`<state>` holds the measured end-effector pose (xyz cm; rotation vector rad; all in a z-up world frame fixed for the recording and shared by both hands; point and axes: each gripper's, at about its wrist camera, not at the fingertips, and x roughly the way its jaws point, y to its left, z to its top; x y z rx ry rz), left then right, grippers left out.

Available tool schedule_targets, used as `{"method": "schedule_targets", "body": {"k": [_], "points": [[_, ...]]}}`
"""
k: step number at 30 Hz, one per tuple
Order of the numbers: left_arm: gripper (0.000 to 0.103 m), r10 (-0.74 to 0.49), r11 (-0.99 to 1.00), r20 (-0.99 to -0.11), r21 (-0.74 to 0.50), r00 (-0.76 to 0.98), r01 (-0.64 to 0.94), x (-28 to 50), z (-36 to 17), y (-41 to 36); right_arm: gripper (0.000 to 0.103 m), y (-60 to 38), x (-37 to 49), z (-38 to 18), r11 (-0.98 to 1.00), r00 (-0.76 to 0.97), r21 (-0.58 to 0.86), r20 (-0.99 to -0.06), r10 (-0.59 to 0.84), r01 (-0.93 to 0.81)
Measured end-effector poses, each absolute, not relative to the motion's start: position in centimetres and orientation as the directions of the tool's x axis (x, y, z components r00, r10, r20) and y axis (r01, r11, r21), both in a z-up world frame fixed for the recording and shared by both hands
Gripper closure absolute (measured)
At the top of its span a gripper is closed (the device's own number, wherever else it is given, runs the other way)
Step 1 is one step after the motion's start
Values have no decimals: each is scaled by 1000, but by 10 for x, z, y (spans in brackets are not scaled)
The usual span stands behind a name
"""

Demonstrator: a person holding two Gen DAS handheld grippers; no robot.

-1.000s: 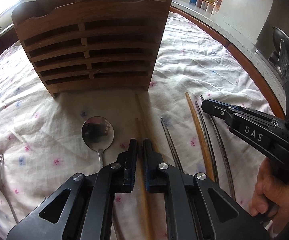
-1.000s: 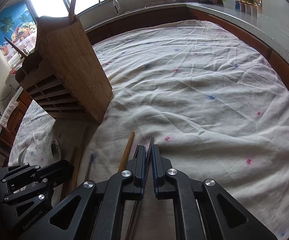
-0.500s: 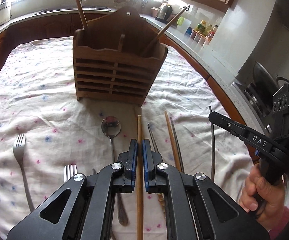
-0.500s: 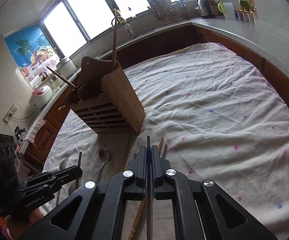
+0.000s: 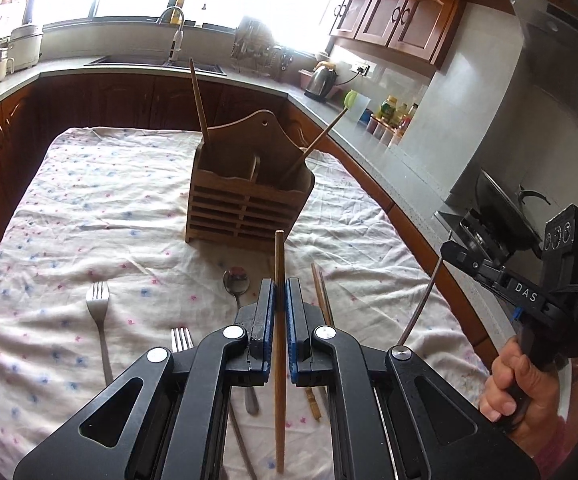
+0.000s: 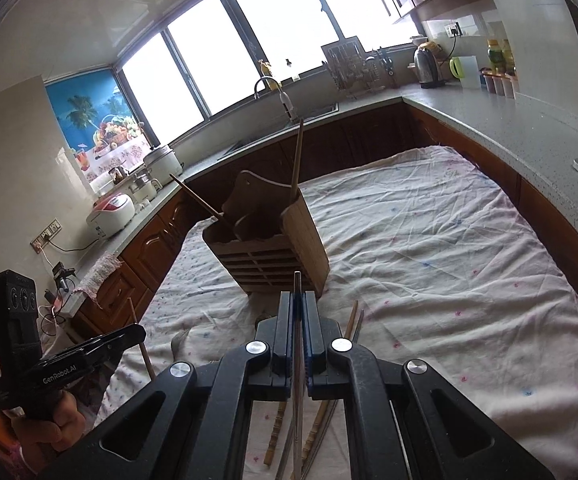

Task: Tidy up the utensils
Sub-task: 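Lift the chopstick upright with the left tool while the right tool carries its chopstick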

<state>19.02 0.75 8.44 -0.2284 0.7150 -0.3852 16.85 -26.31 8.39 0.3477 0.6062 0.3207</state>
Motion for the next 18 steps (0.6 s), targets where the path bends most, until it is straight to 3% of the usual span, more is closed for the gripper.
{"method": "schedule_targets", "body": {"k": [18], "points": [[98, -385, 914, -514, -327, 766, 240, 181, 117, 25, 99, -259, 159, 126, 892, 831, 379, -391, 394, -245]]}}
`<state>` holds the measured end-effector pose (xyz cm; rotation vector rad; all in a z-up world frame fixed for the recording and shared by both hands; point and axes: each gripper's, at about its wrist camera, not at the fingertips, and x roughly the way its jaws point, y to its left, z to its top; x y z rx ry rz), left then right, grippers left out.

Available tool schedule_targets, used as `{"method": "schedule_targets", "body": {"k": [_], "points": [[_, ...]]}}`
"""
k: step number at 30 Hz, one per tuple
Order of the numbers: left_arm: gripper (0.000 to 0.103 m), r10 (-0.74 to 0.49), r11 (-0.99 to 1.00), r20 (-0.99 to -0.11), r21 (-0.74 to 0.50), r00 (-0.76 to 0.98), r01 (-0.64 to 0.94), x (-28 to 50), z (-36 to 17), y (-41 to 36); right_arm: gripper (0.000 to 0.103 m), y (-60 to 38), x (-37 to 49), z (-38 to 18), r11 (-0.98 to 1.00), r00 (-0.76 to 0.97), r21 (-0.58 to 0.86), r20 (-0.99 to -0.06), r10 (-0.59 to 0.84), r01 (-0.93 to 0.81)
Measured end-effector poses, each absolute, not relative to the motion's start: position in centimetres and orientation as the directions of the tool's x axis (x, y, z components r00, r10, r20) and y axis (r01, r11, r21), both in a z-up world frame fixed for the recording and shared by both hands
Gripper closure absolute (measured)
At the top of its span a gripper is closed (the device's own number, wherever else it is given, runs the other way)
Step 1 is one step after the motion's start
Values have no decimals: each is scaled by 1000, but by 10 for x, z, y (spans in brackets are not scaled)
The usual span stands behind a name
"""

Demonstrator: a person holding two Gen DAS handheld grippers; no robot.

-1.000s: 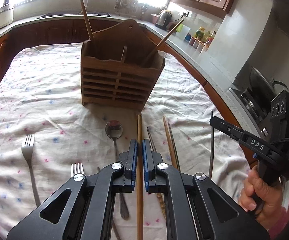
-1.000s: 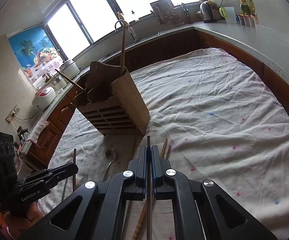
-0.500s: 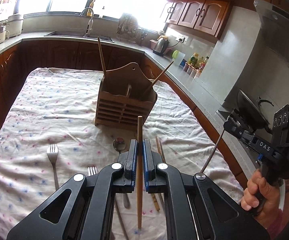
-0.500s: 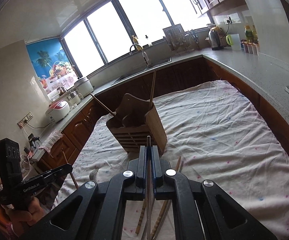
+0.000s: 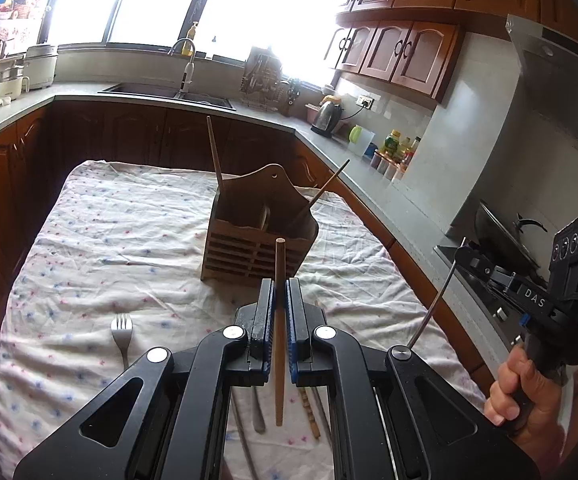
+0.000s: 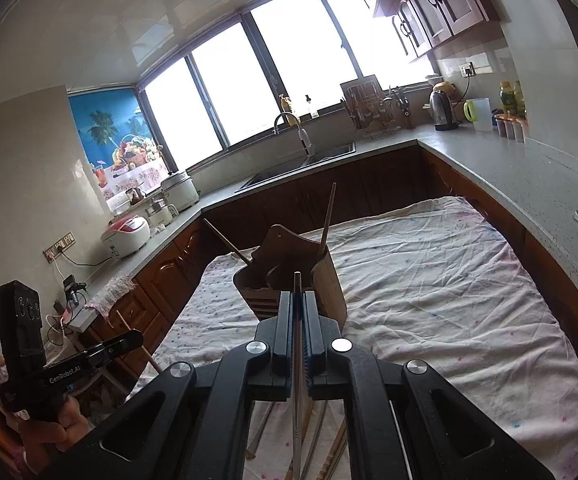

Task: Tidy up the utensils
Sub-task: 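Lift the chopstick upright with the left tool while the right tool carries its chopstick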

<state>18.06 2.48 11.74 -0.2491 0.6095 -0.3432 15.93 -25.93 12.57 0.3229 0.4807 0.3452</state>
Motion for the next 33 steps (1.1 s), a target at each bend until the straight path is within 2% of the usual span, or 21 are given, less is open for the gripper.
{"method": "schedule_targets", "body": {"k": [17, 33], "points": [[98, -365, 914, -461, -344, 809, 216, 210, 140, 36, 99, -262, 186, 130, 882, 850, 408, -354, 390, -235], [98, -251, 925, -273, -349, 929, 147, 296, 205, 72, 99, -238, 271, 189, 911, 938, 337, -163, 307, -239]]}}
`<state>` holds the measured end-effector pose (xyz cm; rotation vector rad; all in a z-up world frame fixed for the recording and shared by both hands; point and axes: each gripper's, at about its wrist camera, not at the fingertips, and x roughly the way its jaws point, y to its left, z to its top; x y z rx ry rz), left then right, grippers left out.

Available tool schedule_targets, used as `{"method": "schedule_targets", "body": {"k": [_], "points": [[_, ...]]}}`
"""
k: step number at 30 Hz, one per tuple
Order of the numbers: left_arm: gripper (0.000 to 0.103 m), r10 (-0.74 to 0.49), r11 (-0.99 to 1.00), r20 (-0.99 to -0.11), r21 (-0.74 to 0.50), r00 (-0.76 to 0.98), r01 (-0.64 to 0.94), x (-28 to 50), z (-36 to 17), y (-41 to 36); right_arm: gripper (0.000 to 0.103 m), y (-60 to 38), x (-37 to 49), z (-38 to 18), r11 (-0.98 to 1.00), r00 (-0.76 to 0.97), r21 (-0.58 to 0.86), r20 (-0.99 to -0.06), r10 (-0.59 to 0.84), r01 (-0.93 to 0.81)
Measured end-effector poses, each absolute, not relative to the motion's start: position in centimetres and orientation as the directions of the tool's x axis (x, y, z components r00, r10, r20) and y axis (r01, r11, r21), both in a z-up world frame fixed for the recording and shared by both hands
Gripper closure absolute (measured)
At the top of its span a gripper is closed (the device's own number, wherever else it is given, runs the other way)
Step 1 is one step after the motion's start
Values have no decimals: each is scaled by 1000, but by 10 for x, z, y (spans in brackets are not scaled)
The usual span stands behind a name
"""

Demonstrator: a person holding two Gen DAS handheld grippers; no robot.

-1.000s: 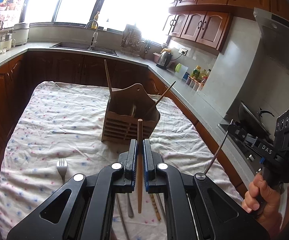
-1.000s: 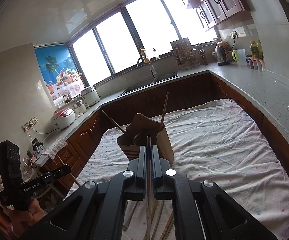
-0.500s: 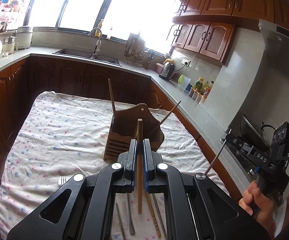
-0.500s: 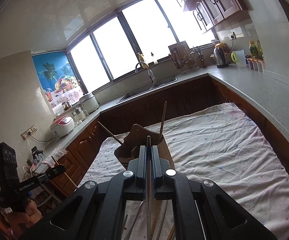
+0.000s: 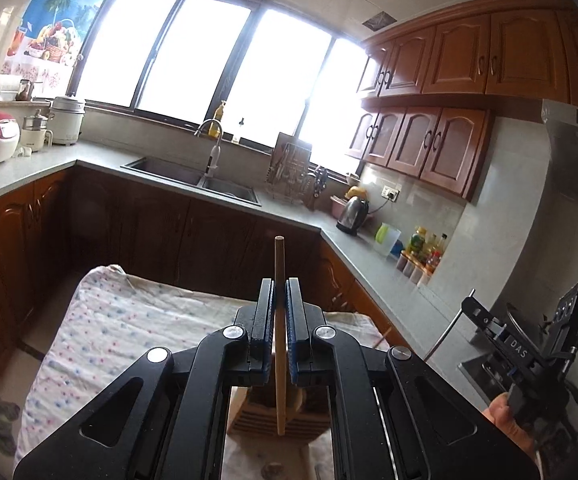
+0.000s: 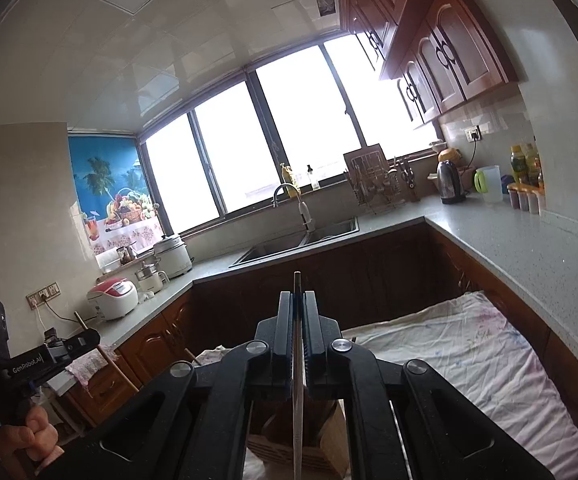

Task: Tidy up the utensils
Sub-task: 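Lift the chopstick upright with the left tool while the right tool carries its chopstick, then insert both chopsticks into the wooden holder and open both tools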

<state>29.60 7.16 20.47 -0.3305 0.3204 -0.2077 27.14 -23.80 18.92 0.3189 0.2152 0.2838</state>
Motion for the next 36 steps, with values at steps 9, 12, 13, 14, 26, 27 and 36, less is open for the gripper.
{"method": "schedule_targets", "body": {"k": [9, 12, 13, 14, 26, 27, 36], "points": [[98, -197, 921, -276, -382, 941, 80, 350, 181, 75, 99, -231, 322, 172, 916, 953, 350, -150, 263, -198], [99, -189, 921, -301, -385, 935, 62, 361, 160, 70, 99, -228, 329, 154, 918, 954, 353, -163, 250, -181], [99, -191, 920, -308, -388, 932, 60, 363, 152, 68, 99, -227, 330, 147, 918, 954, 355, -169, 249, -176], [98, -187, 922, -321, -383, 928, 53, 366, 145, 65, 99, -226, 331, 141, 919, 953, 354, -174, 247, -174], [98, -198, 942, -407, -329, 891, 59, 376, 95, 38, 98, -223, 339, 85, 908, 917, 394, -290, 273, -145], [98, -206, 940, -409, -335, 889, 64, 377, 95, 38, 99, -224, 339, 85, 908, 918, 393, -288, 272, -146], [97, -206, 944, -428, -322, 880, 65, 381, 98, 39, 98, -227, 343, 86, 902, 907, 405, -306, 290, -152]]}}
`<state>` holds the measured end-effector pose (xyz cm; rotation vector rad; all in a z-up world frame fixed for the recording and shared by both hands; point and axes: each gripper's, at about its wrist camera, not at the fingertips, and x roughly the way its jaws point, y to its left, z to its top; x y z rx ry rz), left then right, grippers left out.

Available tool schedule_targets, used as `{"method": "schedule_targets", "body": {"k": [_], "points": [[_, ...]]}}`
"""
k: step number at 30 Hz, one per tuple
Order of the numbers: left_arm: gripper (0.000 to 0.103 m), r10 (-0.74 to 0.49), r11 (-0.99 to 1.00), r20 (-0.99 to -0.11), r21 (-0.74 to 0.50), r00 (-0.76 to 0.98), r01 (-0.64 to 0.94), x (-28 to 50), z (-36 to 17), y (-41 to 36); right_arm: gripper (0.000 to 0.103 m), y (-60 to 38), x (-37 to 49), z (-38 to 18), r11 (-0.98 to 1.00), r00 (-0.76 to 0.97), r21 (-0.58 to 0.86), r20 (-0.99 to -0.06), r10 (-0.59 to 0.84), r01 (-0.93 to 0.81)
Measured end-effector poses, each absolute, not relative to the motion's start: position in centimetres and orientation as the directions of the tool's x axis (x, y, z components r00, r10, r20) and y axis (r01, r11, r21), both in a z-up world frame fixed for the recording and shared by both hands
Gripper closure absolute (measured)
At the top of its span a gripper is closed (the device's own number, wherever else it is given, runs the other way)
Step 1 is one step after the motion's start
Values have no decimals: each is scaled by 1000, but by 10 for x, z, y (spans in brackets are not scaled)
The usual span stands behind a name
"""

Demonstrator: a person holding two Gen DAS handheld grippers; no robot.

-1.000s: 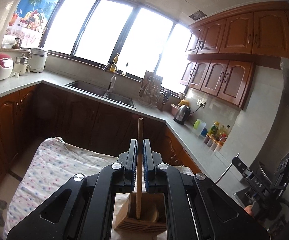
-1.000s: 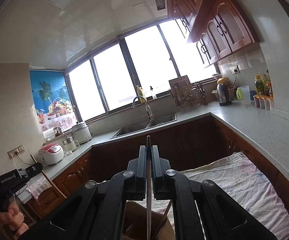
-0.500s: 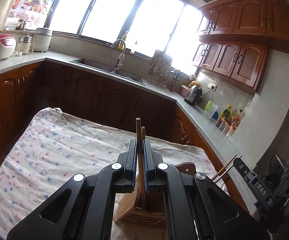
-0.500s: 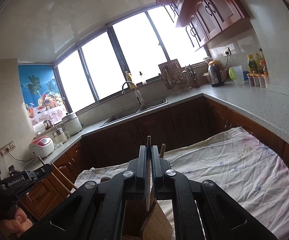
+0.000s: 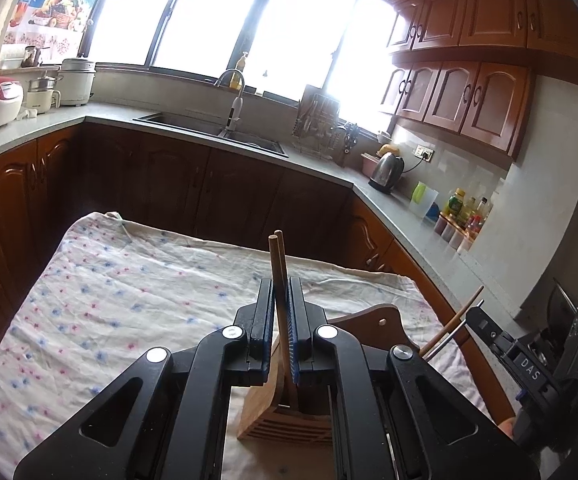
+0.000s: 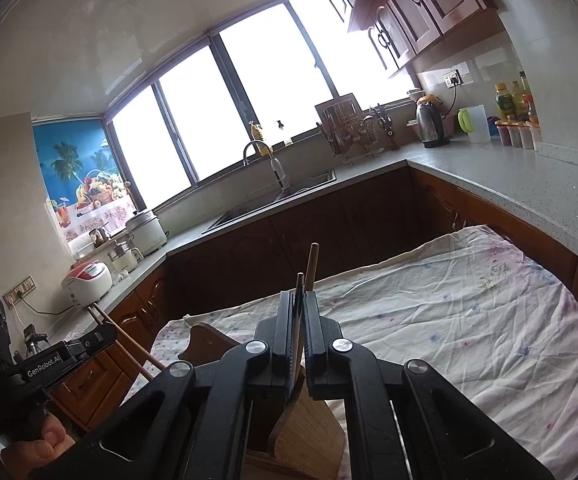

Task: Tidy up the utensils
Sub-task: 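Insert both chopsticks into the wooden holder and open both tools, then withdraw both open tools back over the remaining utensils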

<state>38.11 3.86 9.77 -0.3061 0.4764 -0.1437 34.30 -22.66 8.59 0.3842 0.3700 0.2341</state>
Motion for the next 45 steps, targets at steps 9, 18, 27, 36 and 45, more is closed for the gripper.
{"method": "schedule_targets", "body": {"k": [9, 18, 27, 36, 45], "points": [[57, -198, 940, -447, -339, 872, 40, 374, 96, 45, 63, -234, 338, 91, 884, 897, 430, -295, 329, -183], [14, -143, 939, -489, -341, 861, -38, 340, 88, 63, 3, -247, 303, 99, 869, 905, 447, -248, 347, -211], [12, -156, 942, -517, -335, 842, -32, 290, 83, 65, 3, -251, 257, 97, 874, 888, 433, -281, 364, -221], [11, -185, 934, -529, -356, 828, -19, 240, 77, 64, 3, -262, 213, 86, 879, 878, 440, -329, 348, -184], [11, -193, 942, -569, -336, 799, -12, 199, 53, 57, 3, -266, 165, 70, 887, 870, 430, -361, 337, -165]]}}
